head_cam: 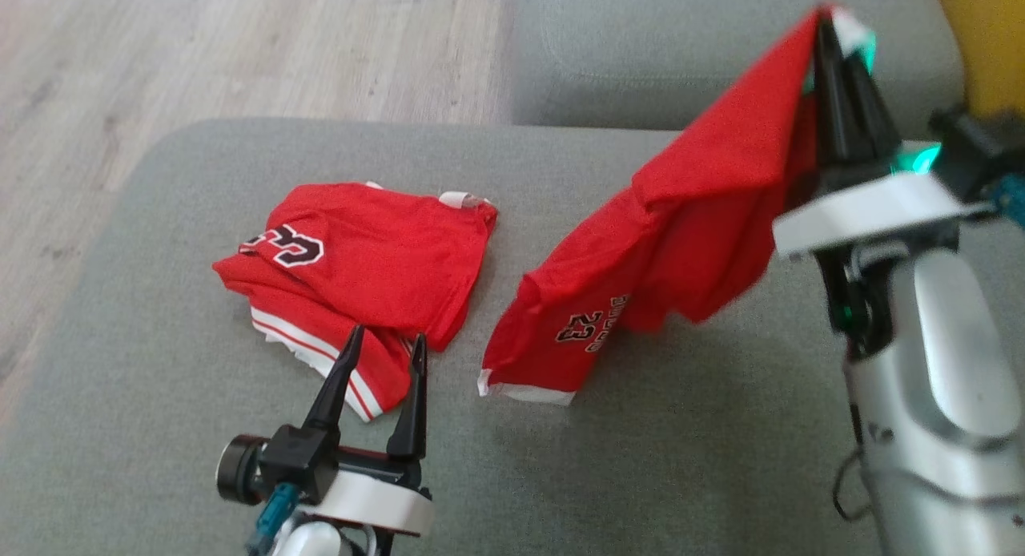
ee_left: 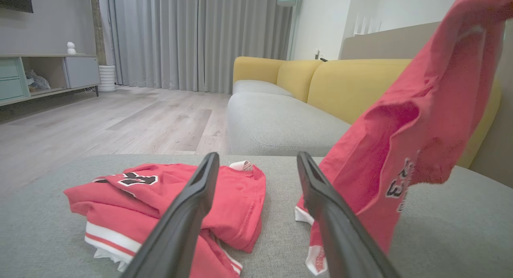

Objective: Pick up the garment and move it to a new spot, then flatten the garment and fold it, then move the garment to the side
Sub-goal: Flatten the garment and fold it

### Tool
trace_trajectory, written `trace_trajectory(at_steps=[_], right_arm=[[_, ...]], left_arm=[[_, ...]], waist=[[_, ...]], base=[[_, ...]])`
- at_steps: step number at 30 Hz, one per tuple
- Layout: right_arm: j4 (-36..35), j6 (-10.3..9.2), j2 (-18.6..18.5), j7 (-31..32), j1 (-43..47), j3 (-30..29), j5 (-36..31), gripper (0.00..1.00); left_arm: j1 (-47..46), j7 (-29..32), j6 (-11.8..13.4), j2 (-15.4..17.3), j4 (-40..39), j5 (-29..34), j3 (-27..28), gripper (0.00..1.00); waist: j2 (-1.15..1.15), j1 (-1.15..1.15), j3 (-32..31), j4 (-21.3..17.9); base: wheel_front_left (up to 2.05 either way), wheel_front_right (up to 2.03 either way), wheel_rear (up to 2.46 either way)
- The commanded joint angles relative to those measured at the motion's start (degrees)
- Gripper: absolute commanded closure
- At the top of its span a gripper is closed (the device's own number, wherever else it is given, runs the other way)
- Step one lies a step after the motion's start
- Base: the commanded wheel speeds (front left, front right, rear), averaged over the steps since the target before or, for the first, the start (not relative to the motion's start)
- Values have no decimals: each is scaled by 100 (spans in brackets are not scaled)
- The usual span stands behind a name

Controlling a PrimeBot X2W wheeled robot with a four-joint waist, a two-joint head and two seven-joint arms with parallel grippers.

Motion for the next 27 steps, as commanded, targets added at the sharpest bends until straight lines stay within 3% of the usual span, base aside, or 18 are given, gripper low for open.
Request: trace_trajectory(at_steps=[1, 8, 9, 10, 11, 14, 18, 27], right_arm=[[-70, -4, -48, 65, -49, 14, -93, 100], [1416, -4, -859, 170, -381, -943, -347, 100], [1651, -4, -976, 164, -493, -1075, -435, 63], [1876, -4, -1085, 147, -609, -1194, -537, 39], [2113, -4, -1170, 151, -724, -1363, -636, 0], [2674, -4, -1344, 197, -1031, -1745, -1054, 0], [2923, -4, -1295, 30, -1289, -2163, -1358, 0], [2888, -4, -700, -532, -1417, -2112, -1729, 0]], left_arm=[[-244, -55, 6, -11, -212, 29, 135, 0], [-500, -55, -90, -11, -206, 123, 129, 0], [-532, -55, -97, -11, -210, 127, 134, 0], [-566, -55, -102, -11, -214, 130, 138, 0], [-596, -55, -106, -11, -219, 129, 141, 0], [-668, -55, -102, -11, -236, 115, 138, 0], [-723, -55, -79, -11, -241, 79, 119, 0], [-705, -55, -15, -11, -216, 9, 159, 0]], waist=[[0, 0, 119, 9], [0, 0, 611, 28], [0, 0, 678, 28], [0, 0, 738, 27], [0, 0, 787, 25], [0, 0, 903, 3], [0, 0, 950, -33], [0, 0, 699, -318]], base=[[0, 0, 0], [0, 0, 0], [0, 0, 0], [0, 0, 0], [0, 0, 0], [0, 0, 0], [0, 0, 0], [0, 0, 0]])
